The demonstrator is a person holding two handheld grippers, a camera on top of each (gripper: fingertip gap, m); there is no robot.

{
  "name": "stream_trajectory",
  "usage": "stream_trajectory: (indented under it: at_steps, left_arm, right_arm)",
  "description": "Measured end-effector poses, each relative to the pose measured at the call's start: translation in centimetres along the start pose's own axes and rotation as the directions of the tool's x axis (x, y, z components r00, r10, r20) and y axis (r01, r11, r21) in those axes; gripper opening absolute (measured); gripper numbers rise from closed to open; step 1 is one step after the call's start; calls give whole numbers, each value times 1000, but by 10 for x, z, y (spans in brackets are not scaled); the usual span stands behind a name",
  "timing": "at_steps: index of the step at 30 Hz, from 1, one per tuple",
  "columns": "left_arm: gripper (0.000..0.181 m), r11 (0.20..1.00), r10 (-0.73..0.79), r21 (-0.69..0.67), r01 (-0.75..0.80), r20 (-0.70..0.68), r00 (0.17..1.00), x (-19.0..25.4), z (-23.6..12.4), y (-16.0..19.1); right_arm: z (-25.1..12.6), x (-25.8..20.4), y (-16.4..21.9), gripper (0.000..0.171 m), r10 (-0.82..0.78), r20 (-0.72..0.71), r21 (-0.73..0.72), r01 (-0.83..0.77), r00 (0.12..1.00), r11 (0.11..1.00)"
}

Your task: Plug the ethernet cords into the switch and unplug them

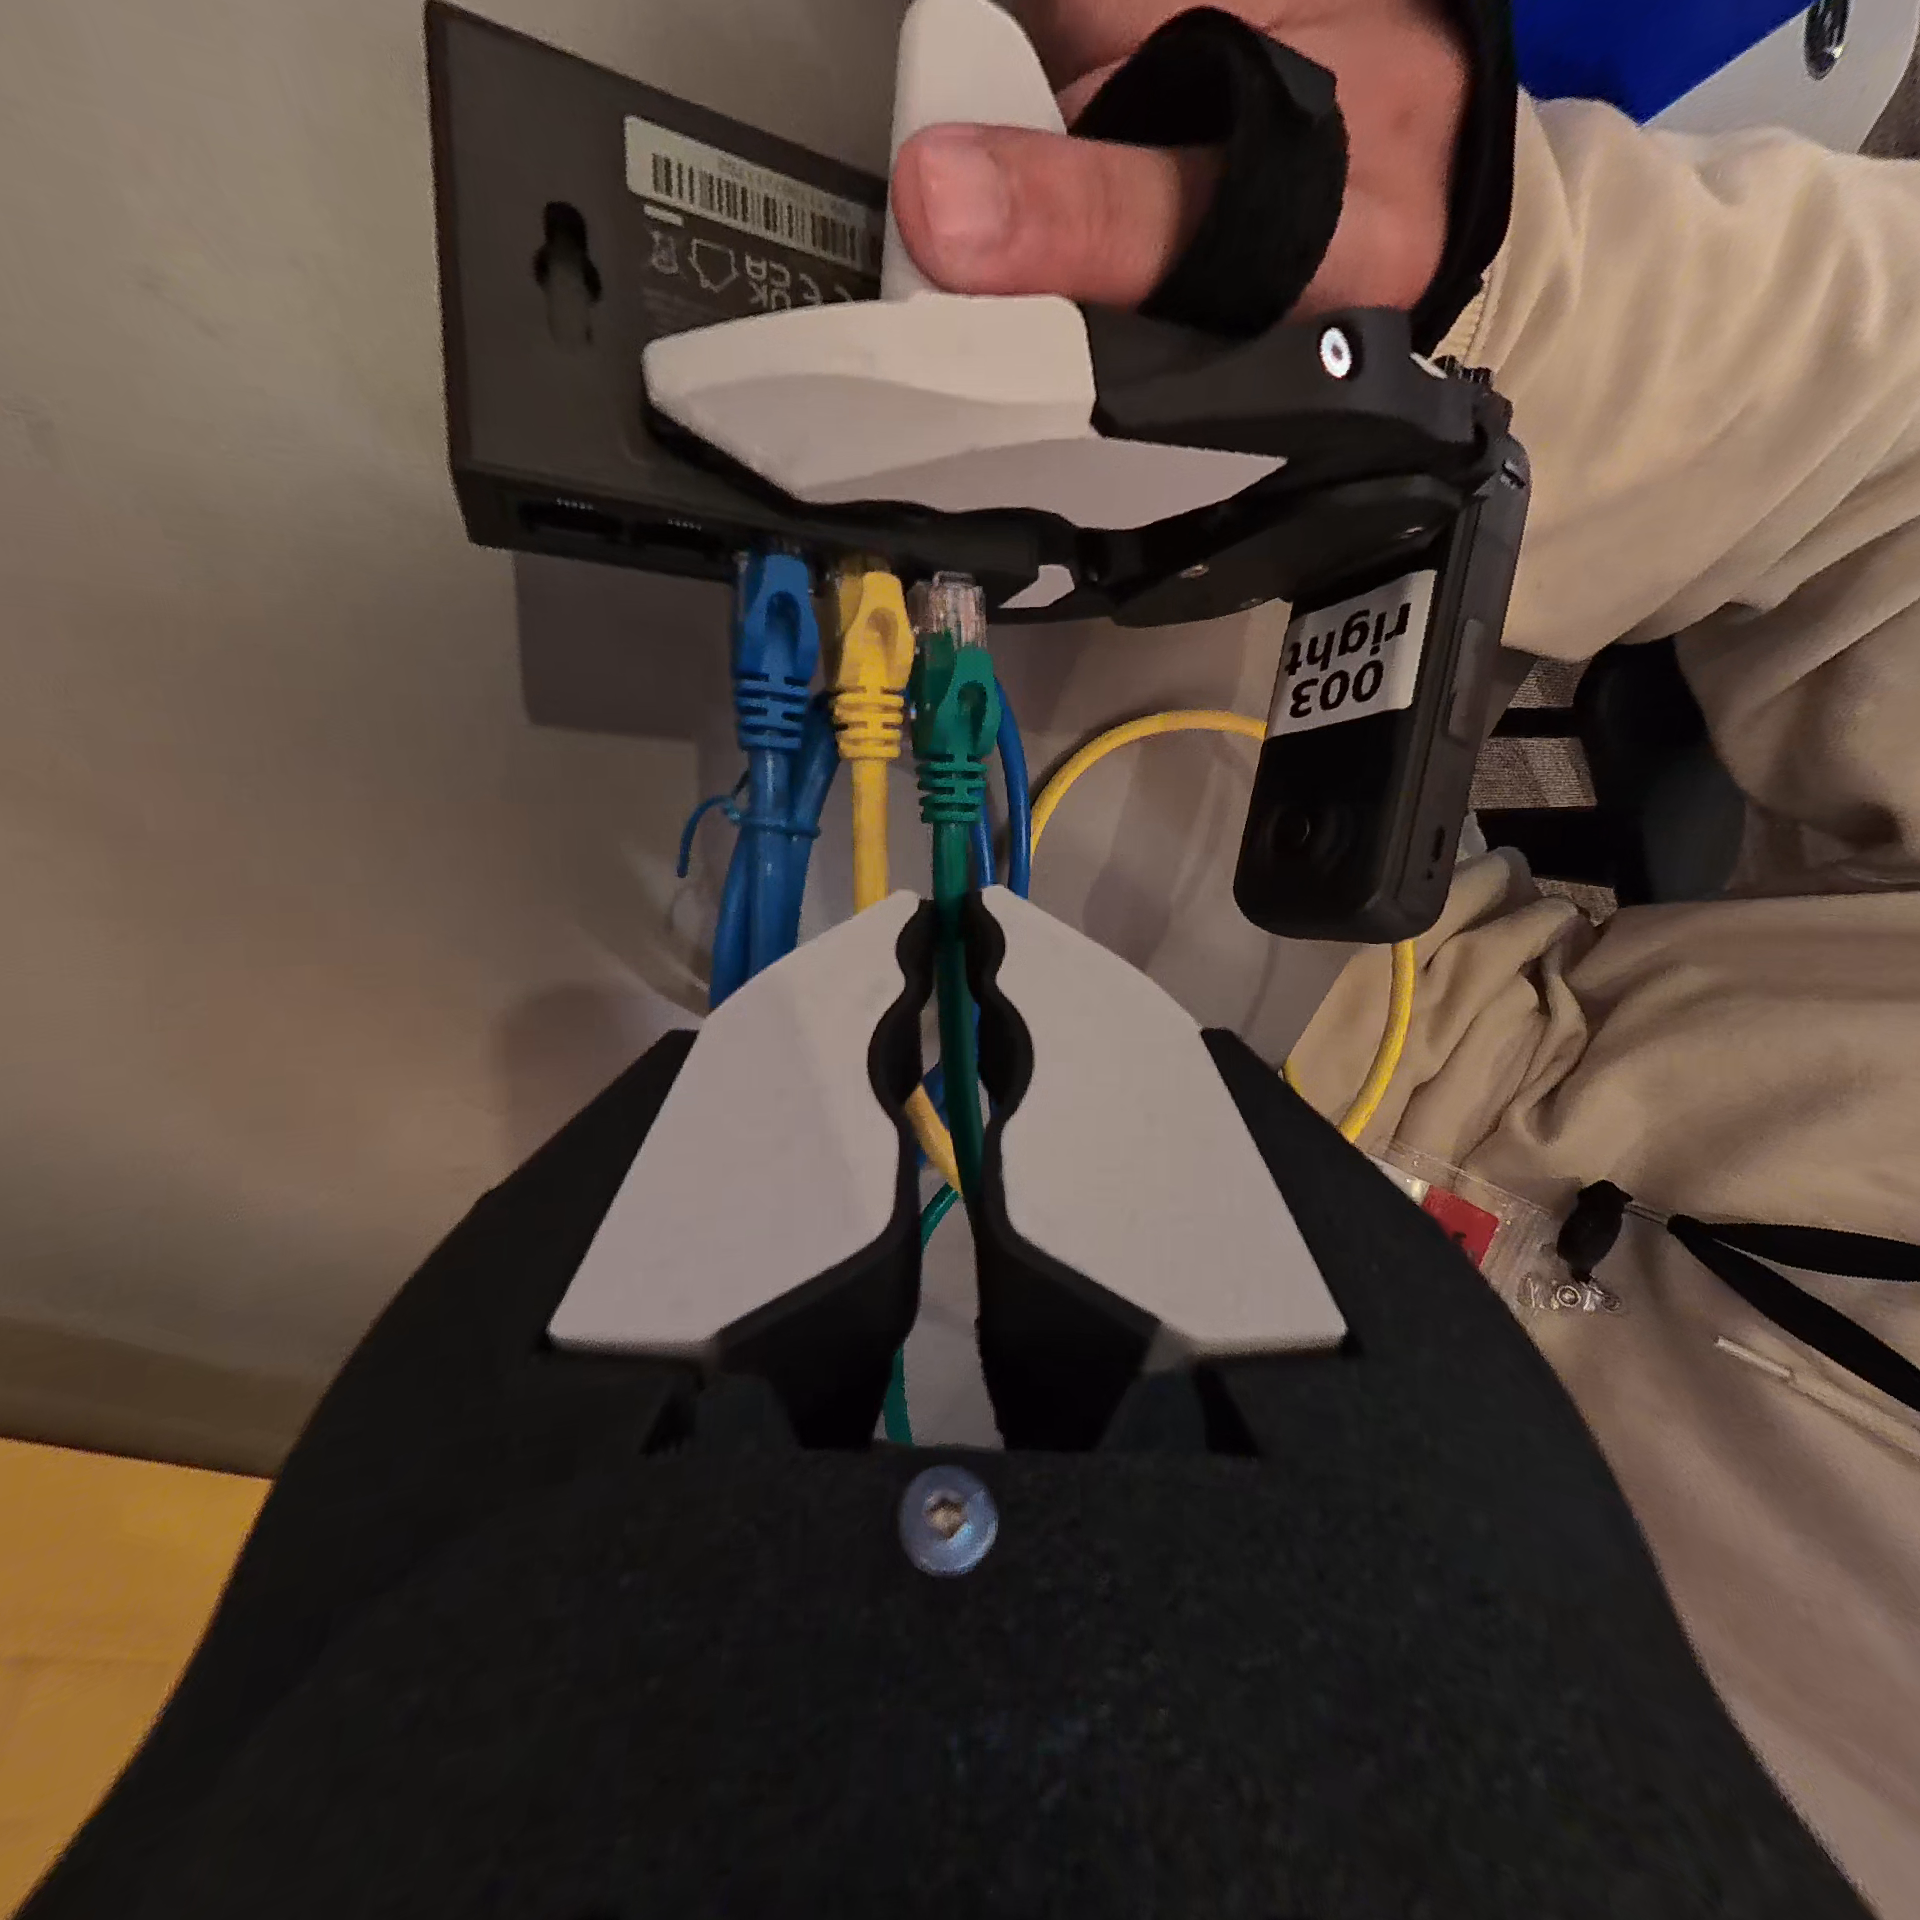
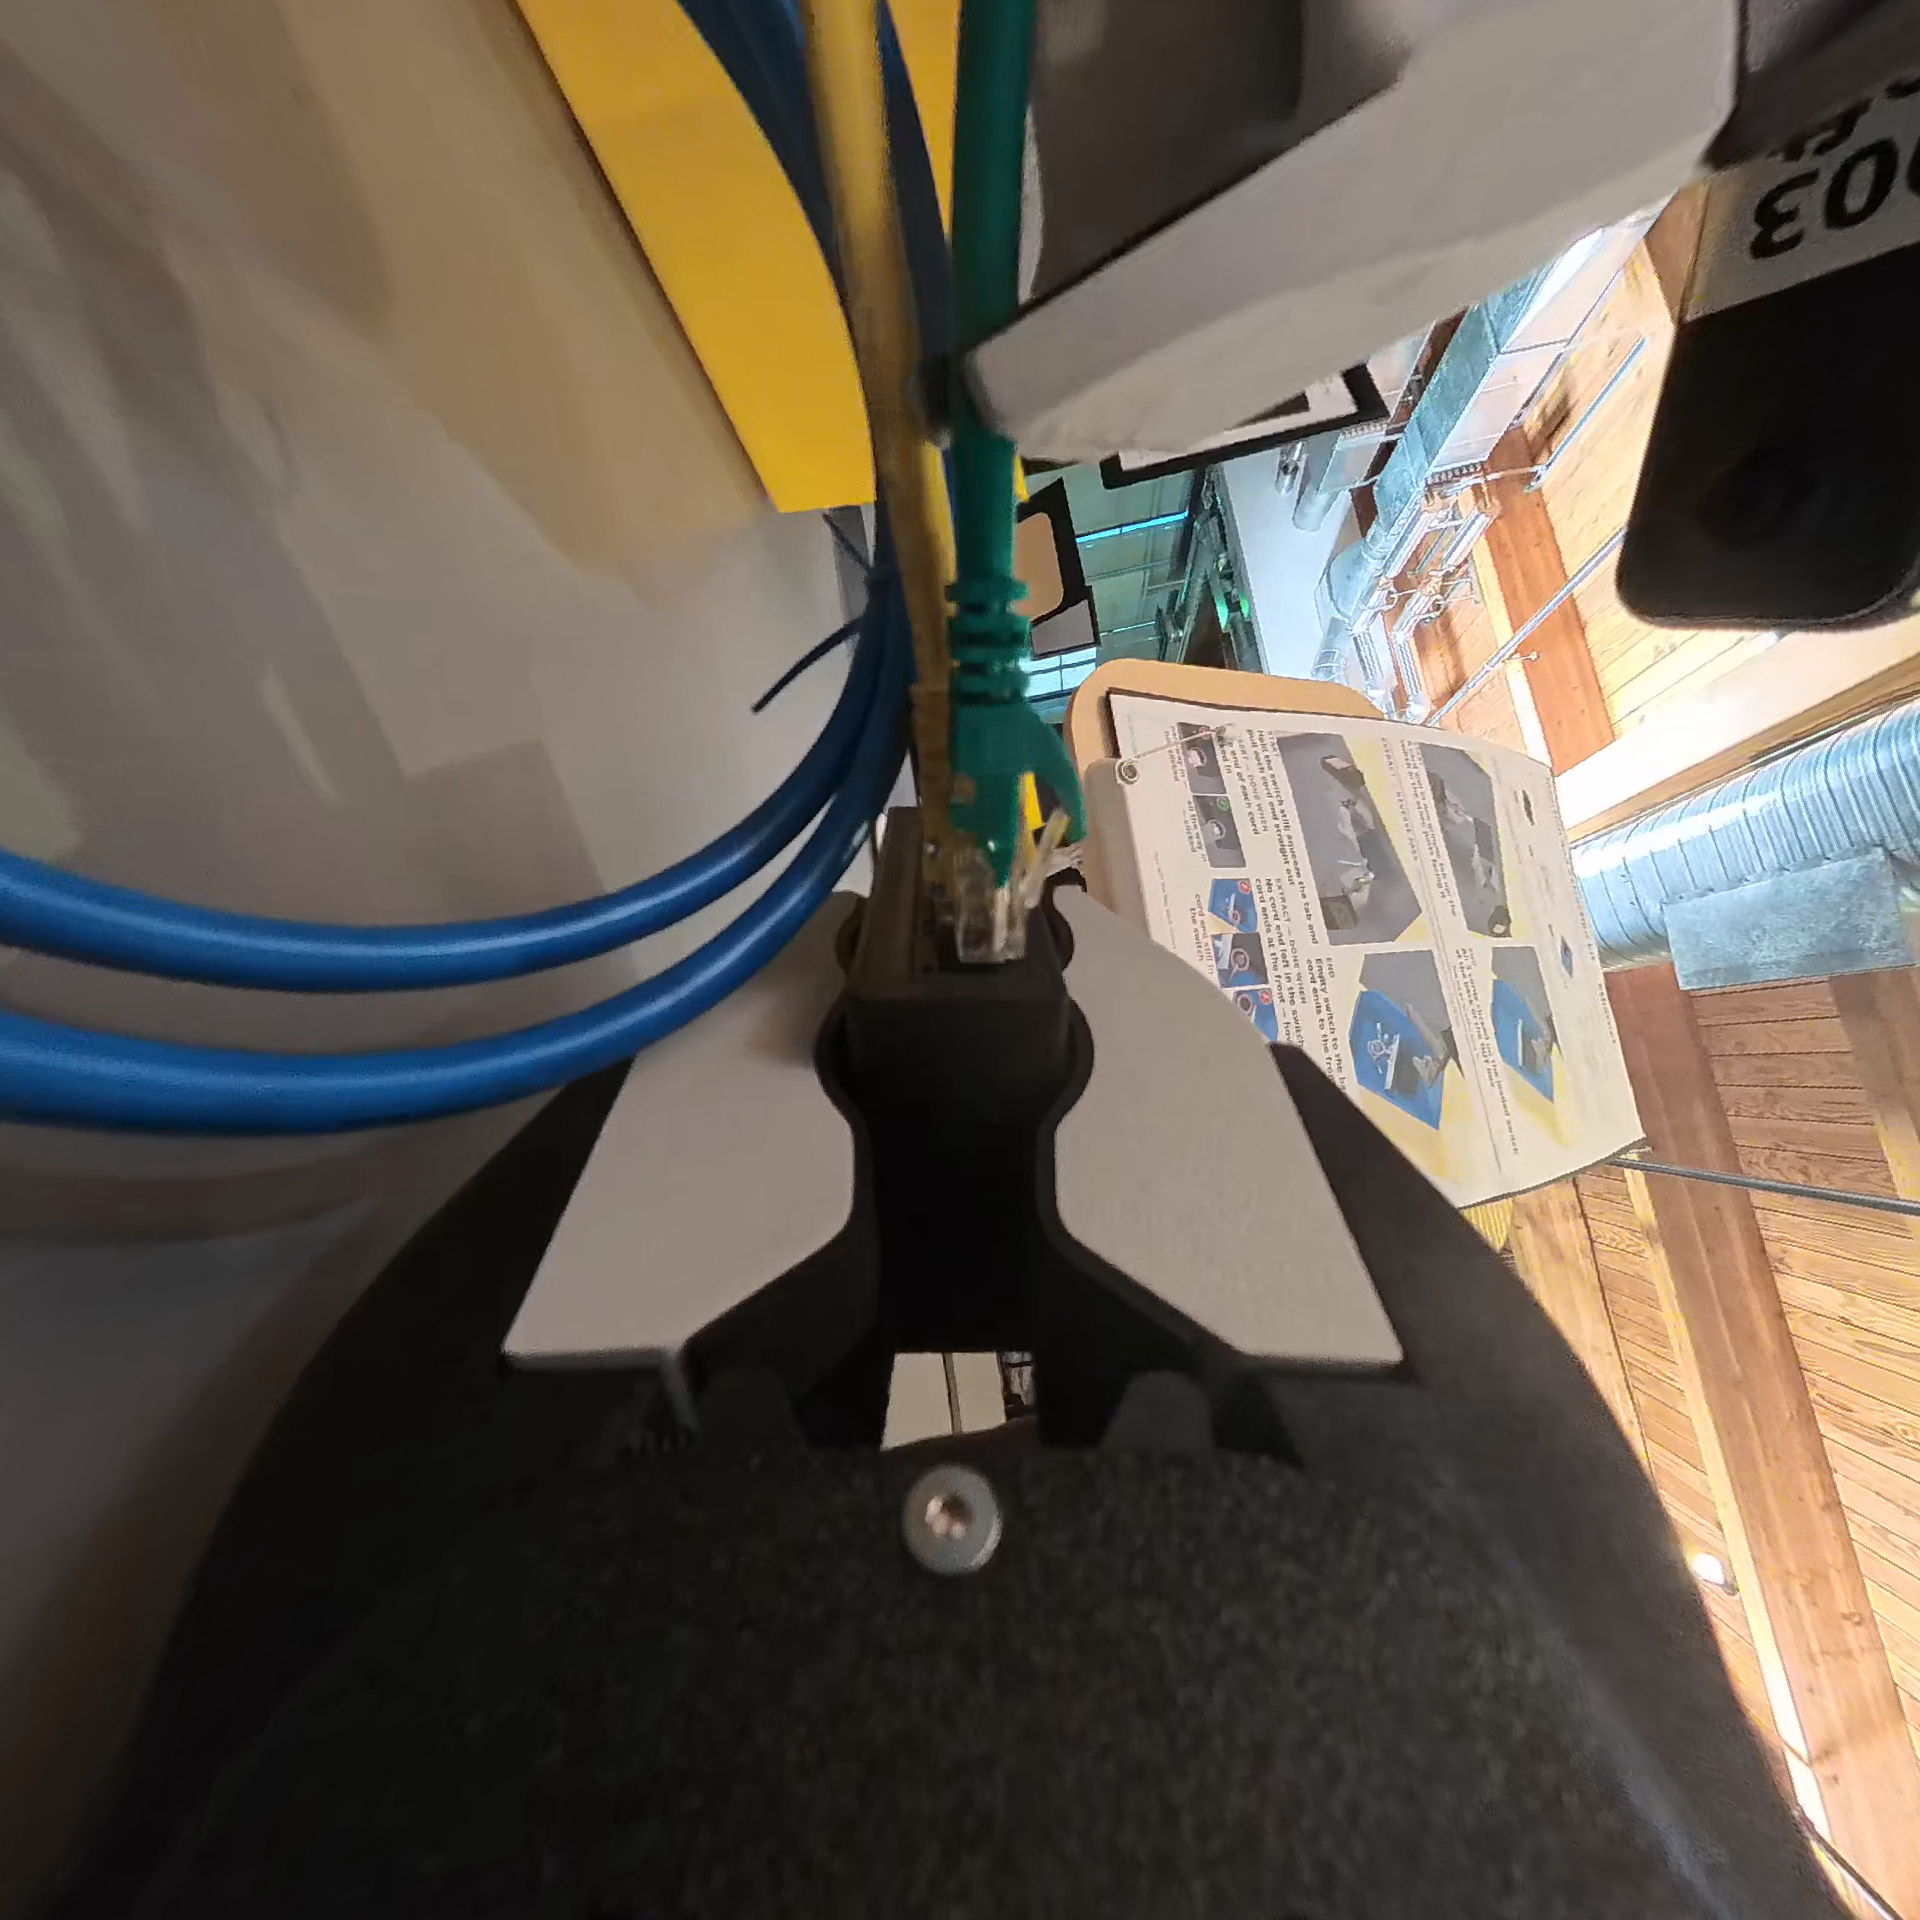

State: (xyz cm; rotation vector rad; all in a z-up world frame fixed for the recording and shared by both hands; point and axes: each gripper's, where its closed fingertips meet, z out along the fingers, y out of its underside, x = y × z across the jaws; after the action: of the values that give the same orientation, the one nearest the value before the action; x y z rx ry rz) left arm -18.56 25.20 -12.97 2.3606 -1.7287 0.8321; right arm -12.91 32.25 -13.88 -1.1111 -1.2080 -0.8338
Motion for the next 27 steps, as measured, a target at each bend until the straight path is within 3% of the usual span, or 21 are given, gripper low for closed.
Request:
stream_trajectory:
  at_steps: [13,17,20,23,27]
  left_arm:
    - [5,999,38,14,-39,44,998,-2,7,-3]
    - [5,978,183,70,-199,184,966,-4,8,-8]
    - [4,920,331,84,-382,351,876,-1,8,-10]
    - [4,859,374,162,-486,450,811,9,1,-16]
    - [4,828,365,212,-520,500,785,13,-2,-16]
  right_arm:
    - [-1,-6,-3,29,-5,24,1,5,1000,1000]
    - [-1,-5,1,29,48,41,-9,-48,998,999]
    - [-3,-1,0,29,80,38,10,-80,996,997]
    - [-6,5,-2,29,151,37,43,-152,988,987]
    - [-9,8,-7,29,171,30,72,-173,985,982]
